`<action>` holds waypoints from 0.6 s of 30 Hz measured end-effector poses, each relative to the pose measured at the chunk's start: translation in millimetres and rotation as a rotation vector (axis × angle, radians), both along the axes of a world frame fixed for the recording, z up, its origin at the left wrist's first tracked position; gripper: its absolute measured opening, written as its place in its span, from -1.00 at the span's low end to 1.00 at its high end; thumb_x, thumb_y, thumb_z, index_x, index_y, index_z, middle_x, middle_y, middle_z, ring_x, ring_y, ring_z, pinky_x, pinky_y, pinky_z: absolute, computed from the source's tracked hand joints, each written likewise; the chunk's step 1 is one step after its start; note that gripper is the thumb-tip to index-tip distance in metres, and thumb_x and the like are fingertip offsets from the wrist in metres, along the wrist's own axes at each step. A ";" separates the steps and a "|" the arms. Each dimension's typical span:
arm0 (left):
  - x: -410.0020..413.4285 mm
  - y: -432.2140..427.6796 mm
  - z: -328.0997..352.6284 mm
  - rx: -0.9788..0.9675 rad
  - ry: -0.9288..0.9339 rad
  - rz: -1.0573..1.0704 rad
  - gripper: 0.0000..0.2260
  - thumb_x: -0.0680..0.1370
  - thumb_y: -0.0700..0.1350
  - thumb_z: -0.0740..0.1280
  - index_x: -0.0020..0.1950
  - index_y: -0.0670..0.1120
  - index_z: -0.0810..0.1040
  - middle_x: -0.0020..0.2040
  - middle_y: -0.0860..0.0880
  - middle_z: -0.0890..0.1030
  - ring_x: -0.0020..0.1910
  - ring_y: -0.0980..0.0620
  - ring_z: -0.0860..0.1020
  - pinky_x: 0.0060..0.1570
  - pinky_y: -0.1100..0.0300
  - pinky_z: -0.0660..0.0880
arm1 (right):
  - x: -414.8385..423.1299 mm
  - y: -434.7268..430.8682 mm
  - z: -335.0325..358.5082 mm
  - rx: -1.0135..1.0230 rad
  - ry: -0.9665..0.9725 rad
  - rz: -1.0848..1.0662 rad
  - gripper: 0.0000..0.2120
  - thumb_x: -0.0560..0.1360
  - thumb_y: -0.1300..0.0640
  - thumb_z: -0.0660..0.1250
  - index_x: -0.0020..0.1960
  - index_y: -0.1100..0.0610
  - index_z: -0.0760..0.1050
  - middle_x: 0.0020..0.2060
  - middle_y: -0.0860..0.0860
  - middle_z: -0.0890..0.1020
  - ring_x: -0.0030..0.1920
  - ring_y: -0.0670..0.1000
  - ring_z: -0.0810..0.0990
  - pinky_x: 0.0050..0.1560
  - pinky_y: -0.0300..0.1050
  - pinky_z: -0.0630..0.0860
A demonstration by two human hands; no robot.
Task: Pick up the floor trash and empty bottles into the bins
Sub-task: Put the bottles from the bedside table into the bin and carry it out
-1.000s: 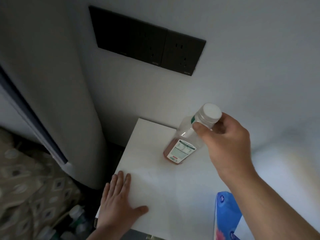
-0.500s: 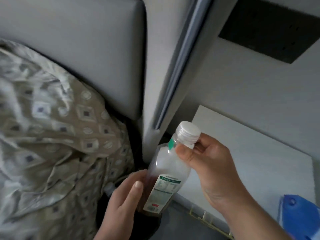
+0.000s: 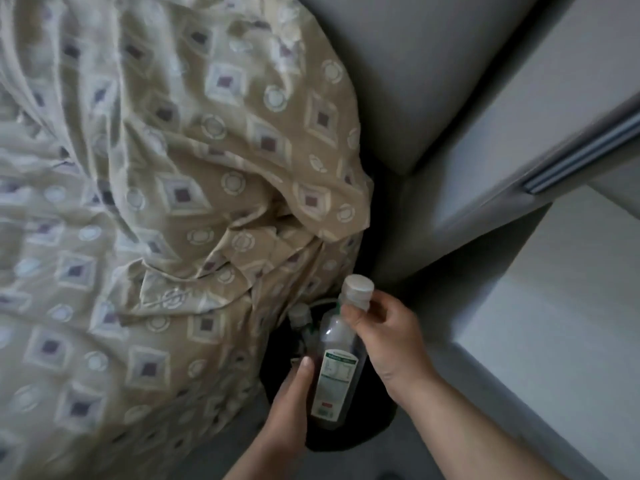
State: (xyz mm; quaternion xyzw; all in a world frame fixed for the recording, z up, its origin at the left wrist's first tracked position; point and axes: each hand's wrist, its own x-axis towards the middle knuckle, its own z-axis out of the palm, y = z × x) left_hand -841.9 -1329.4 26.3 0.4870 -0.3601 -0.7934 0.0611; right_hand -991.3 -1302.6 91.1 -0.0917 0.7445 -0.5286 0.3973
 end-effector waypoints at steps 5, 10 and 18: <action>-7.7 9.7 -43.0 0.124 -0.092 0.005 -0.64 0.62 0.10 0.06 0.18 -0.04 0.56 0.07 -0.01 0.67 -0.06 0.19 0.65 -0.08 0.31 0.53 | 5.0 -5.6 -57.2 0.099 0.008 0.094 -0.86 0.42 0.15 0.45 -0.06 -0.04 0.61 -0.16 -0.08 0.71 -0.11 -0.13 0.67 -0.02 -0.10 0.58; -4.2 10.0 -46.8 0.151 -0.142 -0.105 -0.71 0.63 0.04 0.06 0.00 -0.01 0.54 -0.08 0.16 0.64 -0.21 0.33 0.59 -0.24 0.48 0.45 | 4.5 5.0 -89.3 0.246 0.064 0.236 -0.82 0.43 0.02 0.40 0.04 -0.08 0.56 -0.02 -0.08 0.65 0.04 -0.08 0.62 0.14 0.00 0.54; 17.4 -13.6 -42.1 -0.002 -0.362 0.068 -0.79 0.58 -0.01 0.24 0.04 -0.12 0.56 0.09 -0.12 0.58 0.11 -0.07 0.51 0.12 0.10 0.35 | 14.9 40.8 -85.6 0.493 0.260 0.266 -0.52 0.43 -0.14 0.37 0.30 -0.02 0.43 0.20 -0.03 0.45 0.23 -0.03 0.43 0.17 -0.16 0.36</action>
